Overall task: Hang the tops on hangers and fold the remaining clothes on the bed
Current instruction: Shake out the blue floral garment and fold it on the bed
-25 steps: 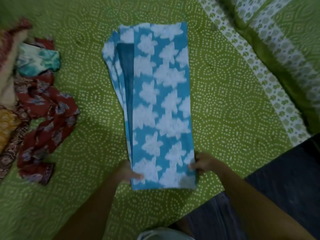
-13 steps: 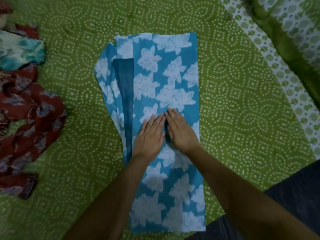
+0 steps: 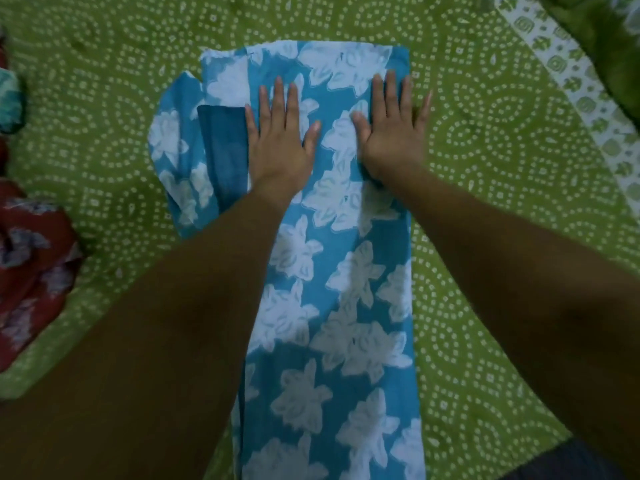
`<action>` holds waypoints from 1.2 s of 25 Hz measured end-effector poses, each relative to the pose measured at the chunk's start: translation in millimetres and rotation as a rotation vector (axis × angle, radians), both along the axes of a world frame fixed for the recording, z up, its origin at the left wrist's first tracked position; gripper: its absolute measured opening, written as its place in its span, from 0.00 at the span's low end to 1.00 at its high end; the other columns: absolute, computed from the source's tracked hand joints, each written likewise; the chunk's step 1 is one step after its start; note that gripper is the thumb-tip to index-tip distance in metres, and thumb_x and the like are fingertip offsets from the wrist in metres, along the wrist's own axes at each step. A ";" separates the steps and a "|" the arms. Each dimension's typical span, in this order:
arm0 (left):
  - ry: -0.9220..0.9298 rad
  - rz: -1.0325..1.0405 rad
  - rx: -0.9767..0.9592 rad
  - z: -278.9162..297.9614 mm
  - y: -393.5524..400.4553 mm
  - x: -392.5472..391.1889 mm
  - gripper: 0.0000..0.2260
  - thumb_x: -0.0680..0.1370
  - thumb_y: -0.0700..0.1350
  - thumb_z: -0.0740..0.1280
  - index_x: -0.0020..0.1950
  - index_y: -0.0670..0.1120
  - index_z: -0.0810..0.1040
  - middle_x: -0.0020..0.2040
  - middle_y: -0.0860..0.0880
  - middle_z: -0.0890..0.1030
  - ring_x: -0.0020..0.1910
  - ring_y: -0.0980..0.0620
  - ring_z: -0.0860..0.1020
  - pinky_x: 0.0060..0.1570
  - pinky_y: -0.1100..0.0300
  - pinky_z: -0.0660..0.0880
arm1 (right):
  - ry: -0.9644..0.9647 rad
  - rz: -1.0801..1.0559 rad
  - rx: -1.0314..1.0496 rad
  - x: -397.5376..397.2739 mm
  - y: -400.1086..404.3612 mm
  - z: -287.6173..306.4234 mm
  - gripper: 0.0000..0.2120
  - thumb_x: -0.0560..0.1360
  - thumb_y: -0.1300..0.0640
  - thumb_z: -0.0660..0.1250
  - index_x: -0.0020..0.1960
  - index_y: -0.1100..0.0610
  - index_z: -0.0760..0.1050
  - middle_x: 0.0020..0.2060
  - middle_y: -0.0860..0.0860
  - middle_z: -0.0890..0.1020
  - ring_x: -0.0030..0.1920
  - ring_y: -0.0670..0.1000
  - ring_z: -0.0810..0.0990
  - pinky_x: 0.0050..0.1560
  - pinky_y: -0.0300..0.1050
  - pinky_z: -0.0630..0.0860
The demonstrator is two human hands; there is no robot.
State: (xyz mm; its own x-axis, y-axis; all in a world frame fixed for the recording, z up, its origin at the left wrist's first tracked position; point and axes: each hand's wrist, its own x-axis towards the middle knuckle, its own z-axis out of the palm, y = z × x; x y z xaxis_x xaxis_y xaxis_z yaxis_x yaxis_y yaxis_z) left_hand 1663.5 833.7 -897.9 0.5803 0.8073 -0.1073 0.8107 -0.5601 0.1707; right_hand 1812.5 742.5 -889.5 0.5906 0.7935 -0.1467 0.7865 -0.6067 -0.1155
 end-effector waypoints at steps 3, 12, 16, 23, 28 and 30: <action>-0.004 -0.078 -0.028 -0.1 -84.1 -47.5 0.27 0.82 0.55 0.44 0.79 0.44 0.46 0.79 0.46 0.47 0.78 0.45 0.45 0.75 0.45 0.45 | 0.109 0.083 0.064 -84.4 -75.5 -1.5 0.29 0.82 0.45 0.44 0.79 0.58 0.45 0.78 0.54 0.47 0.78 0.55 0.43 0.76 0.56 0.42; 0.110 -0.321 -0.157 16.3 -255.5 -243.4 0.31 0.80 0.61 0.53 0.77 0.46 0.57 0.77 0.46 0.60 0.76 0.44 0.56 0.70 0.42 0.60 | 0.173 0.396 -0.123 -179.8 -237.6 20.7 0.22 0.78 0.47 0.54 0.68 0.55 0.69 0.66 0.55 0.73 0.65 0.59 0.71 0.60 0.54 0.65; -0.345 0.902 -0.353 47.5 -133.3 -188.5 0.27 0.78 0.59 0.62 0.68 0.41 0.68 0.66 0.40 0.72 0.65 0.40 0.71 0.63 0.50 0.67 | 0.401 0.126 -0.190 -144.5 -147.9 35.4 0.12 0.79 0.53 0.57 0.52 0.58 0.76 0.50 0.58 0.79 0.49 0.60 0.78 0.46 0.49 0.72; -0.858 1.090 -0.970 -1.6 27.6 -159.1 0.34 0.55 0.54 0.82 0.55 0.40 0.79 0.53 0.43 0.82 0.49 0.43 0.82 0.53 0.43 0.78 | 0.441 -0.123 -0.254 -152.8 -117.1 29.2 0.20 0.81 0.48 0.53 0.54 0.60 0.76 0.52 0.59 0.80 0.53 0.61 0.78 0.47 0.48 0.71; -1.093 1.166 -0.812 45.8 26.9 -207.3 0.22 0.70 0.48 0.77 0.59 0.38 0.78 0.54 0.42 0.82 0.49 0.43 0.82 0.45 0.48 0.81 | 0.396 -0.133 -0.175 -183.2 -152.1 26.2 0.13 0.81 0.52 0.55 0.58 0.59 0.71 0.51 0.60 0.79 0.53 0.61 0.77 0.48 0.51 0.71; -1.165 1.190 -0.640 59.7 6.9 -247.6 0.19 0.73 0.43 0.74 0.60 0.37 0.77 0.58 0.41 0.80 0.53 0.44 0.81 0.51 0.48 0.79 | 0.426 -0.269 -0.110 -198.7 -160.6 30.5 0.12 0.80 0.53 0.56 0.58 0.58 0.73 0.52 0.59 0.79 0.53 0.62 0.77 0.51 0.52 0.72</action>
